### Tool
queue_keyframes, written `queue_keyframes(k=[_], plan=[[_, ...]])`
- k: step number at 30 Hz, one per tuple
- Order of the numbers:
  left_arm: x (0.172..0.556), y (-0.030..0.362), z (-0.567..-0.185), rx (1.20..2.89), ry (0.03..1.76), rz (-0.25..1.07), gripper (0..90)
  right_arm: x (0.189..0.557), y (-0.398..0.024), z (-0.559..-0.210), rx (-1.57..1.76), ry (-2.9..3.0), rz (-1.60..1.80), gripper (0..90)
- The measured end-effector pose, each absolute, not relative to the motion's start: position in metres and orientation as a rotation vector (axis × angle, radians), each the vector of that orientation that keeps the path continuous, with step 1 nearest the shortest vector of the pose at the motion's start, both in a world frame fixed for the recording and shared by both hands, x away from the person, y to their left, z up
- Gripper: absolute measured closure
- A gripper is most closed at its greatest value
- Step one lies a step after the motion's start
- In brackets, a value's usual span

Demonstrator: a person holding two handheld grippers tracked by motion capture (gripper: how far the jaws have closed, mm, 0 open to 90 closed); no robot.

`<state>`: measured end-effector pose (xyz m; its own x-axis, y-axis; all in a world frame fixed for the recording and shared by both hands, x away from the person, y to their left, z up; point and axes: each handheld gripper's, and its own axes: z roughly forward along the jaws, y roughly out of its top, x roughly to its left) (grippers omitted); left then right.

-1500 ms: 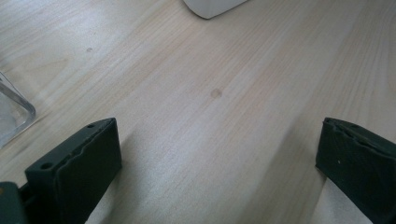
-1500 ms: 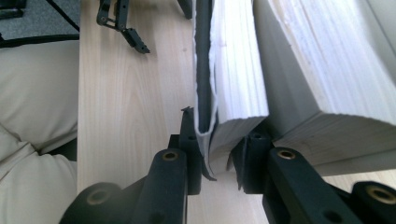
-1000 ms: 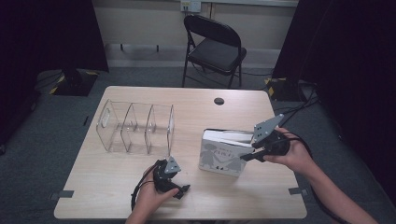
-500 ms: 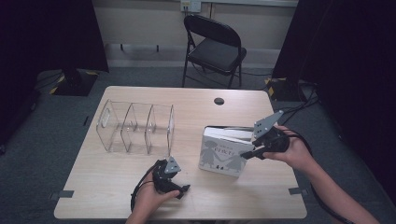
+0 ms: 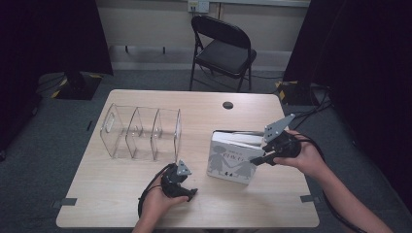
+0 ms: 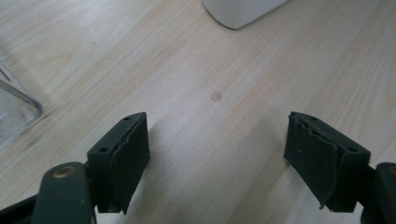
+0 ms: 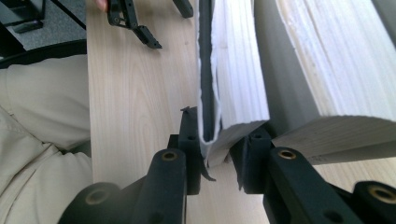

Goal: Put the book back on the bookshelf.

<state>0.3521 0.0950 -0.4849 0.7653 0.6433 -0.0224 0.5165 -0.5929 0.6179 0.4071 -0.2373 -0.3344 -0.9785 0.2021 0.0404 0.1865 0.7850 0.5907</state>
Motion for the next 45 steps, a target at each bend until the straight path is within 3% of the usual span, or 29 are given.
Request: queue_keyframes(k=[4,16,45], plan=[[0.354,0.091,-0.481,2.363,0.860,0.235,25.6,0.407,-0.238,-0.335,0.330,2.945,0.974,74.6],[0.369,0.086,-0.449,2.370,0.828,0.166,25.6,0.407,-0.239,-0.333,0.362,2.944,0.968,73.3],[0.397,0.061,-0.397,2.399,0.727,0.154,25.2,0.408,-0.241,-0.334,0.368,2.937,0.943,66.9]])
